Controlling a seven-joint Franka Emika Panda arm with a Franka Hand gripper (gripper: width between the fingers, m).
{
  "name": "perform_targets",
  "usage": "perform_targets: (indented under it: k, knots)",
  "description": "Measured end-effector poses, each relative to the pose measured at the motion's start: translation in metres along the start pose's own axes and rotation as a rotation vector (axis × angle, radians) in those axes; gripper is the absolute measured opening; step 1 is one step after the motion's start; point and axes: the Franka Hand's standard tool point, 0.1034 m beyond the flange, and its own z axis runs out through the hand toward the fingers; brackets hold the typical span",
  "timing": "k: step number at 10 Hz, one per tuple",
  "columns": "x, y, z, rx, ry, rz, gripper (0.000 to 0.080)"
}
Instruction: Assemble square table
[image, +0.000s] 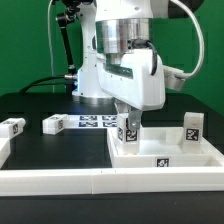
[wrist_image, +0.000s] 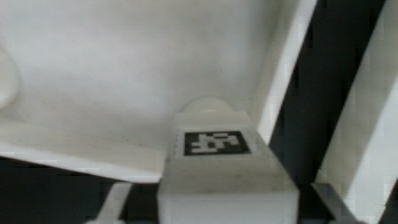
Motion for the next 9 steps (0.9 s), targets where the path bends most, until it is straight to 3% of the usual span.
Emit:
perform_targets:
  k: [3, 4, 5, 6, 9]
  knots:
    - [-0.0002, 0.0, 0.0003, 0.001, -0.002, 0.018, 0.0345]
    - [-0.0003, 0.0, 0.0004, 0.001, -0.002, -0.022, 0.0529]
    - [-0.0003, 0.0002, 0.0005, 0.0, -0.002, -0.07, 0.0529]
    - [-0.0002, 0.0001, 0.0004, 0.0, -0.001, -0.136, 0.0624]
    - [0.0, 0.0002, 0.0005, 0.0, -0.001, -0.384, 0.0648]
